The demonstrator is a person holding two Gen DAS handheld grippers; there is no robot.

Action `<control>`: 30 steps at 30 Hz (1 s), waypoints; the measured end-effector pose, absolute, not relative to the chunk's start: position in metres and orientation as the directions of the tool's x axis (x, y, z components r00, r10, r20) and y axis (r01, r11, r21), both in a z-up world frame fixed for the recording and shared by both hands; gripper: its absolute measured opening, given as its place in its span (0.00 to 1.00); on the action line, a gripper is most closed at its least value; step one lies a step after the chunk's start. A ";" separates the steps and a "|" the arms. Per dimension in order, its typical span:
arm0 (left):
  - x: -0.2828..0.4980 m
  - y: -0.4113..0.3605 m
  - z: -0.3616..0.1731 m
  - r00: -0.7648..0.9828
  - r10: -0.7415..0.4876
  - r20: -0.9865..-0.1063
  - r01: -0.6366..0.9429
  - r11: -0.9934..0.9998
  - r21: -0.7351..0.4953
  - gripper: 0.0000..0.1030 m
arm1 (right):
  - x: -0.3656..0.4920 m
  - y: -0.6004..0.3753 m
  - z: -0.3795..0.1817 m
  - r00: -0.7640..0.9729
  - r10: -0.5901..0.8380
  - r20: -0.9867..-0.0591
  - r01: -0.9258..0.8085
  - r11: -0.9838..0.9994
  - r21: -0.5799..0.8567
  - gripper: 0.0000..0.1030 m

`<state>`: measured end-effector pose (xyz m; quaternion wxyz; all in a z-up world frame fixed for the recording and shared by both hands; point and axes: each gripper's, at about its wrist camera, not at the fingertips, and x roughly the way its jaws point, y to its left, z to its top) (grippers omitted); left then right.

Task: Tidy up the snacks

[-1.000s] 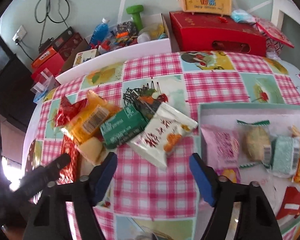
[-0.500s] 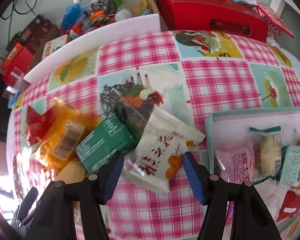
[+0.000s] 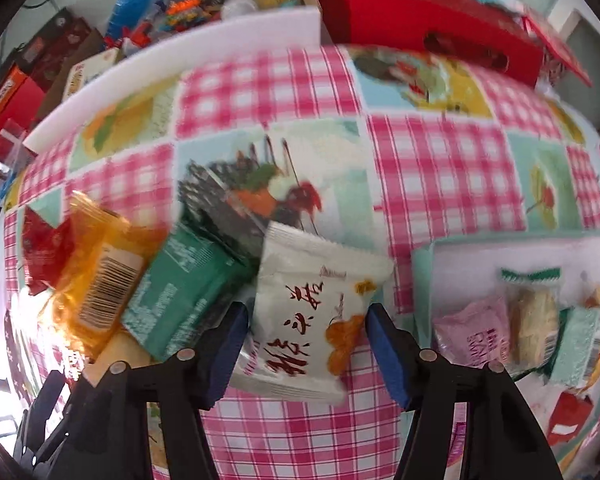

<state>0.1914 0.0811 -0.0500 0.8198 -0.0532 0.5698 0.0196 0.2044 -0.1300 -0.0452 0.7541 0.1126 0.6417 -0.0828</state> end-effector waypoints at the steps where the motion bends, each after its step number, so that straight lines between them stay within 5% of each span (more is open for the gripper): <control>1: 0.191 0.078 -0.050 0.352 -0.022 -0.936 -0.090 0.994 -0.057 0.73 | 0.204 -0.129 -0.046 0.174 0.003 -0.985 0.263 0.964 0.050 0.63; 13: 0.181 0.049 -0.047 0.349 0.009 -0.937 -0.061 0.998 -0.013 0.48 | 0.172 -0.111 -0.047 0.249 -0.012 -0.968 0.167 0.986 0.031 0.57; 30: 0.142 0.040 -0.047 0.331 -0.031 -0.943 -0.101 0.993 -0.068 0.45 | 0.070 -0.094 -0.054 0.376 -0.011 -0.927 0.108 0.994 0.032 0.56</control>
